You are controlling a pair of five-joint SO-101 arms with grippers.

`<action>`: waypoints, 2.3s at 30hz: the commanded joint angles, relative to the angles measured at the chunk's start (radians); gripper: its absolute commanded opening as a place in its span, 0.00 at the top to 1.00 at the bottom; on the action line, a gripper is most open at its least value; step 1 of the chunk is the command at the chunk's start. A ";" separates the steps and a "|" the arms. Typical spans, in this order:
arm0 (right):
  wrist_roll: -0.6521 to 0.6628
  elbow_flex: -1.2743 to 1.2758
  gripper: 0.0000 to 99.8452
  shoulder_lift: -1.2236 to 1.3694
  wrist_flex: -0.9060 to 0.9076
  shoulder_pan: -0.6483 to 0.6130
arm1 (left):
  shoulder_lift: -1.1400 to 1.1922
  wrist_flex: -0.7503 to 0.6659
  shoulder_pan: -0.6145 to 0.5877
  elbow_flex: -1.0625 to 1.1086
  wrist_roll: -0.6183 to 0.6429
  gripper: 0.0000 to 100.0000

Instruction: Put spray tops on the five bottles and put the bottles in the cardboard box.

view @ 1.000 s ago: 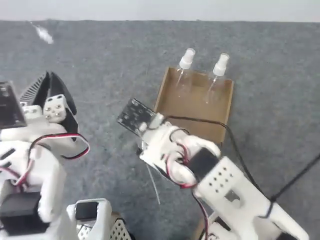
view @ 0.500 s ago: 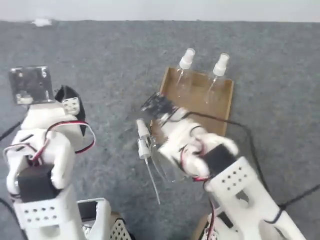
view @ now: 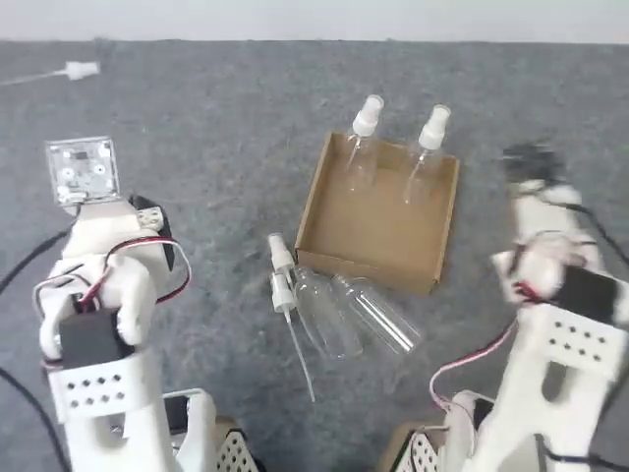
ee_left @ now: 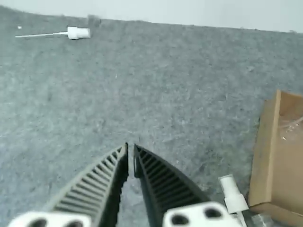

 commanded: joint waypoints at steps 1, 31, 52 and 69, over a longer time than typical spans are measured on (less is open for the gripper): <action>-0.054 0.127 0.99 -0.018 -0.297 0.085 | -0.037 -0.043 -0.002 -0.001 -0.005 0.99; -0.164 0.224 0.86 0.380 -0.533 -0.035 | -0.588 0.011 -0.009 0.277 -0.135 0.99; -0.173 0.301 0.90 -0.068 -0.389 -0.038 | -0.790 -0.012 -0.005 0.398 -0.129 0.99; -0.163 0.792 0.98 -0.860 -0.271 -0.036 | -0.772 -0.226 -0.003 0.854 -0.129 0.99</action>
